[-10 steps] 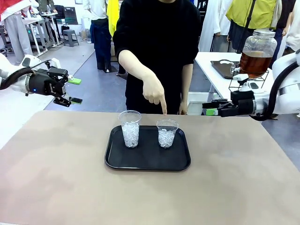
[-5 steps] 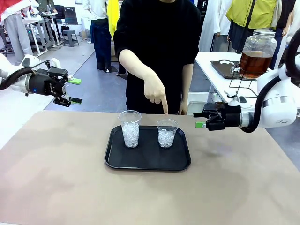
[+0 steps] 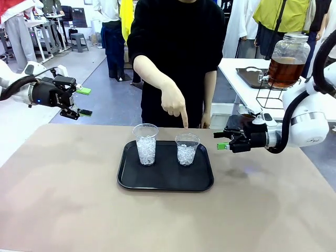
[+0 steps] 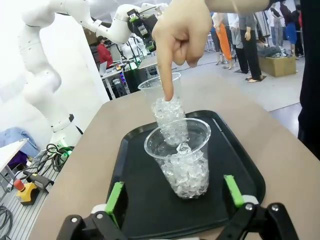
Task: Pour the drink into the iced cup.
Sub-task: Pick up the iced cup indicated by the human and present it to them.
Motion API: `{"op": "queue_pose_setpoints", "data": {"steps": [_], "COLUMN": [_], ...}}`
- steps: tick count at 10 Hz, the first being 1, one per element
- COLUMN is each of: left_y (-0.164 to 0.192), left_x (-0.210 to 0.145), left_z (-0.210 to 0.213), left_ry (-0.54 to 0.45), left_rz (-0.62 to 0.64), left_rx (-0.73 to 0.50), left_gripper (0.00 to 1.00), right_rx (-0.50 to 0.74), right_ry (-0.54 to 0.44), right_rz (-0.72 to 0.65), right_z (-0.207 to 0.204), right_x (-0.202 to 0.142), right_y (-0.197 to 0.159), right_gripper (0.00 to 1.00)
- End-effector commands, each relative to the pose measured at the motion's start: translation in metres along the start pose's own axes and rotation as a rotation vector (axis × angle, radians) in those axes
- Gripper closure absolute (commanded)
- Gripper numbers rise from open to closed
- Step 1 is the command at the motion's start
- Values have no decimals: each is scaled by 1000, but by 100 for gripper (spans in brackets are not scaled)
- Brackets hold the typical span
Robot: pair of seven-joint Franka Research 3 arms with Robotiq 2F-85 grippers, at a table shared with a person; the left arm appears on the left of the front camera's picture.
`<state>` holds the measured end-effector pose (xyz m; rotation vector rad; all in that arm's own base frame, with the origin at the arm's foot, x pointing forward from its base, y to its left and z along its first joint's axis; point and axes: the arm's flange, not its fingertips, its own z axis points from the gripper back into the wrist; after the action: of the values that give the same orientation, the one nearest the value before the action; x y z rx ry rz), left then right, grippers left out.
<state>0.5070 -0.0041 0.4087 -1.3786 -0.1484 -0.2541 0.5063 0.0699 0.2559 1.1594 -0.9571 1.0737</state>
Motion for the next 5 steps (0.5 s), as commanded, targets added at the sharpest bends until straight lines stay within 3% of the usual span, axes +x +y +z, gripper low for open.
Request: {"op": "queue_pose_setpoints", "data": {"steps": [1, 3, 5], "left_y": [0, 0, 0], "left_x": [0, 0, 0], "left_z": [1, 1, 1], "left_ry": [2, 2, 2], "left_rz": [-2, -2, -2], "left_rx": [2, 2, 2], "left_gripper": [0, 0, 0], "right_rx": [3, 0, -25], "right_ry": [-1, 0, 7], "right_rz": [3, 0, 109], "right_z": [-2, 0, -15], "right_x": [1, 0, -8], "right_y": [0, 0, -12], "right_gripper": [0, 0, 0]}}
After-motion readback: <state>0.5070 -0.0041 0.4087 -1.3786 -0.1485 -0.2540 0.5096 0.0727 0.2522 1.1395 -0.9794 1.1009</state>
